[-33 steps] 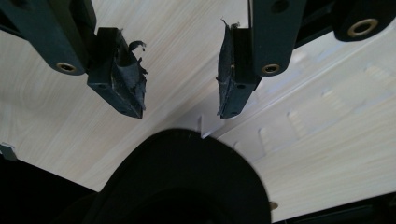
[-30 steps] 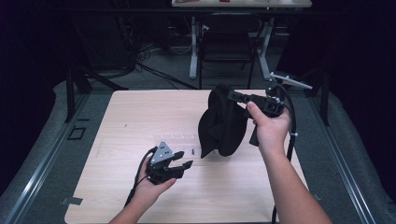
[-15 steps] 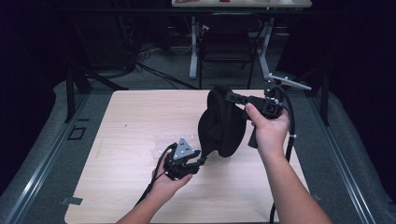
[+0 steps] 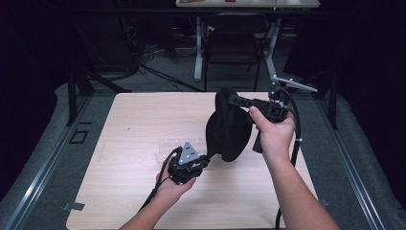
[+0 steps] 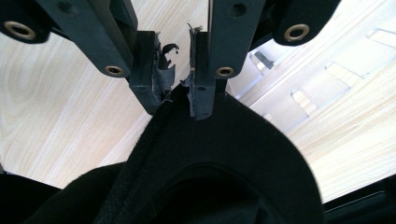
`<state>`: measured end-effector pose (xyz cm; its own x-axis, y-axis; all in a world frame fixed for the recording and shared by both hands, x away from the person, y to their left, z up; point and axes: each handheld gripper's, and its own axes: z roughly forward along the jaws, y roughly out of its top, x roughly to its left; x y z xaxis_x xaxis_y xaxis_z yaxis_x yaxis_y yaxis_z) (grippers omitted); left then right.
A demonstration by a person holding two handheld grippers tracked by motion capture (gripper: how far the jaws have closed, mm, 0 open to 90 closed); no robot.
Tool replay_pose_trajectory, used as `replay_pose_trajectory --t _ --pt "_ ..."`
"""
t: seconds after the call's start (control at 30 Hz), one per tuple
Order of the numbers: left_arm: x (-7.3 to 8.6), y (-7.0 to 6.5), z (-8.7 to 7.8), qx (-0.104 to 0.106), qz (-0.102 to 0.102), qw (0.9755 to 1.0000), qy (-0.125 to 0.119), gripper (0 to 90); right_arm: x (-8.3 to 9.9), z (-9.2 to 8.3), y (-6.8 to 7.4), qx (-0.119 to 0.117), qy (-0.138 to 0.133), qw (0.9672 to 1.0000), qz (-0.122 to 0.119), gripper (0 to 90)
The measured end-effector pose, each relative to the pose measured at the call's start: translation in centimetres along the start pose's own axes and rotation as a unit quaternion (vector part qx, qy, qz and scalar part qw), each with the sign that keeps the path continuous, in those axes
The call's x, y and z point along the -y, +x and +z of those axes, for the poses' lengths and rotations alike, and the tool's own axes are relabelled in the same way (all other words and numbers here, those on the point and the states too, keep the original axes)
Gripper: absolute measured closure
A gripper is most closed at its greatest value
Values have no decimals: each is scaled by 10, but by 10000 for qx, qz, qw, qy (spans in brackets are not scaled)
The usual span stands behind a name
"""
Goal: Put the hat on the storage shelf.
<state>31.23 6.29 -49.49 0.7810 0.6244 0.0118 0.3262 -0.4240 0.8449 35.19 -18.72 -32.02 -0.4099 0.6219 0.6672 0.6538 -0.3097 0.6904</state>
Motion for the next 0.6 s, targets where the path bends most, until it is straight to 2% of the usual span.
replay_pose_trajectory --t 0.33,0.6 --pt "6 5 1 -43 -23 10000 -39 810 2 8 7 -48 95 9999 -55 886" --pt "11 9 2 9 -110 9999 -72 816 4 18 8 -129 156 9998 -40 885"
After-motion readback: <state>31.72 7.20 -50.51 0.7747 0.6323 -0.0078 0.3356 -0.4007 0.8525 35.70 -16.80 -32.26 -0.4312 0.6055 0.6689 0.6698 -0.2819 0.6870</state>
